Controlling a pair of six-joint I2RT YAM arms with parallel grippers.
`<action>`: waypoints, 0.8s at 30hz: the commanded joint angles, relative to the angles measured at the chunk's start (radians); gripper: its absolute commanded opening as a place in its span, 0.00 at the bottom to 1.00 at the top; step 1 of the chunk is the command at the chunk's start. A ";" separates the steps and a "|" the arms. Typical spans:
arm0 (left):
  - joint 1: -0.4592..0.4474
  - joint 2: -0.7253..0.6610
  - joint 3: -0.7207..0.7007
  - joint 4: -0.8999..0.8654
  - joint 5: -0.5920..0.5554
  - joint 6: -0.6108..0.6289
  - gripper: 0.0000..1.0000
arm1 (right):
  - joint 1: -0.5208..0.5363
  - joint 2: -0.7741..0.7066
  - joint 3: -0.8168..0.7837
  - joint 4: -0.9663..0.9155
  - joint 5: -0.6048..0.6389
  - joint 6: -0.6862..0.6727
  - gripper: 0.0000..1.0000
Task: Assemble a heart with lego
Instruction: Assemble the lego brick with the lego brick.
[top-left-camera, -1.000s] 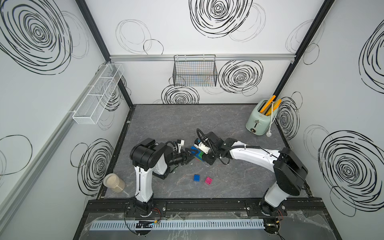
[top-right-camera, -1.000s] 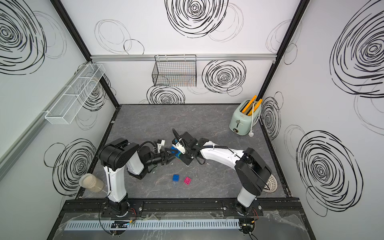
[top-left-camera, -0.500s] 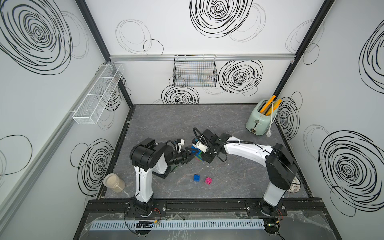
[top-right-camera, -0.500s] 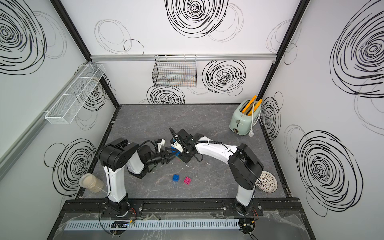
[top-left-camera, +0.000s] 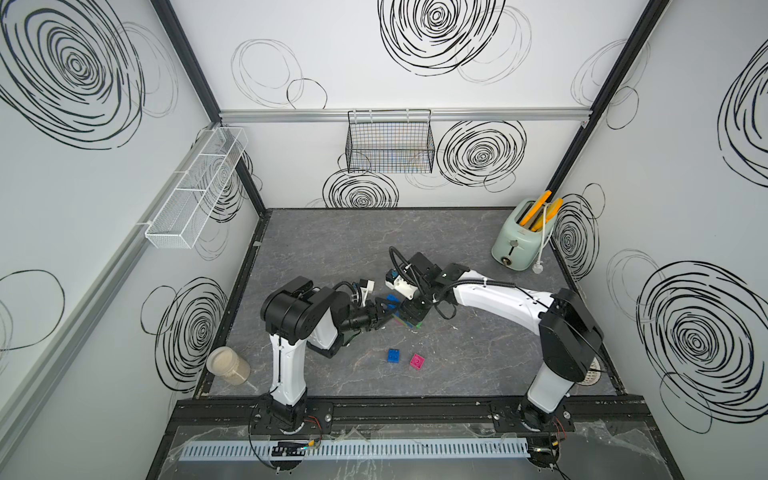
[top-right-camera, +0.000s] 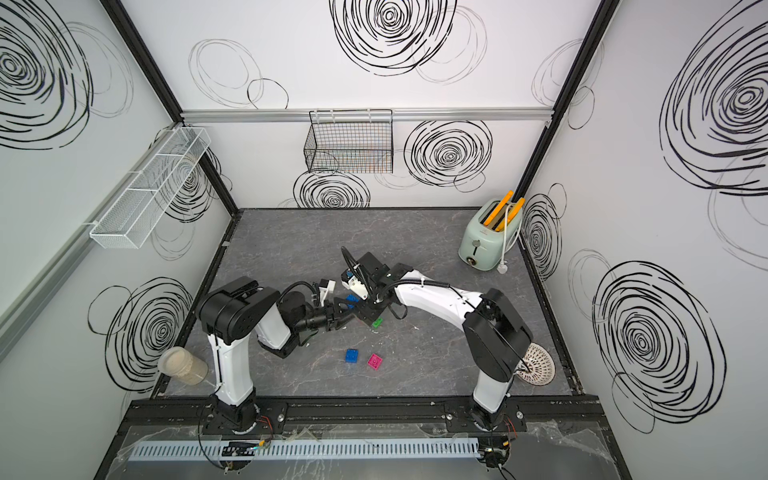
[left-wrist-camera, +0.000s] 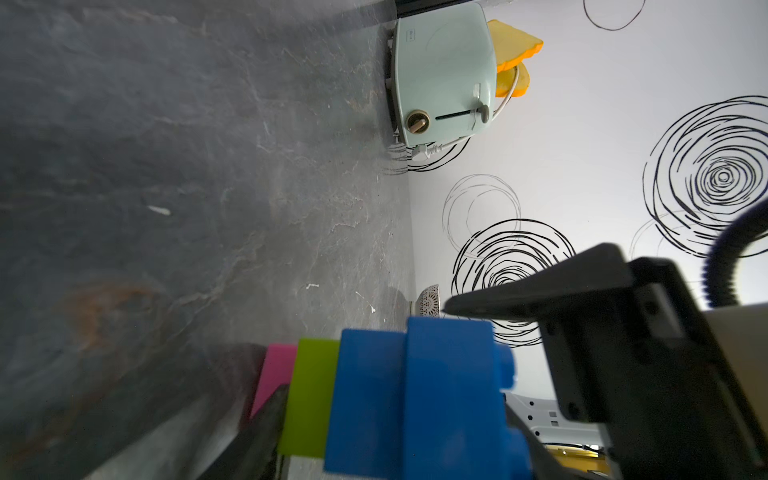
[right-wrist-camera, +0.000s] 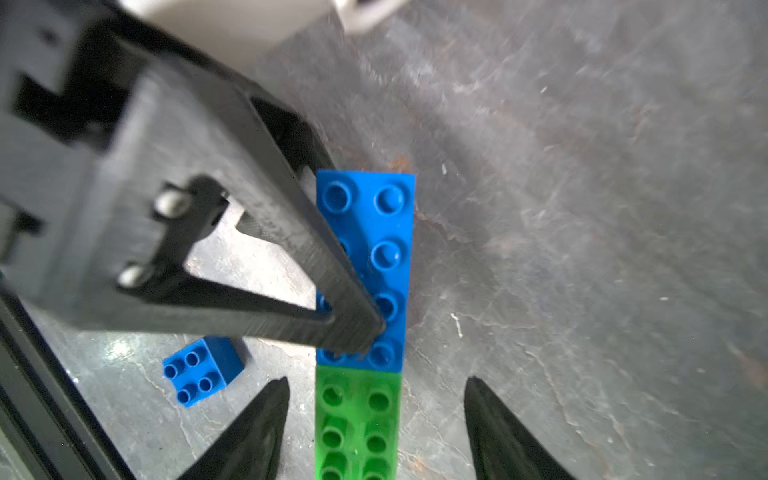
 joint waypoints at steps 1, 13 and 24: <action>0.012 0.005 -0.012 -0.050 -0.001 0.019 0.62 | -0.009 -0.040 -0.013 0.008 -0.008 0.007 0.72; 0.037 0.065 -0.027 0.031 -0.006 -0.037 0.61 | -0.017 0.021 -0.085 0.036 0.092 0.038 0.73; 0.059 0.054 -0.046 0.015 -0.048 -0.030 0.61 | 0.046 -0.131 -0.102 0.072 0.079 0.058 0.74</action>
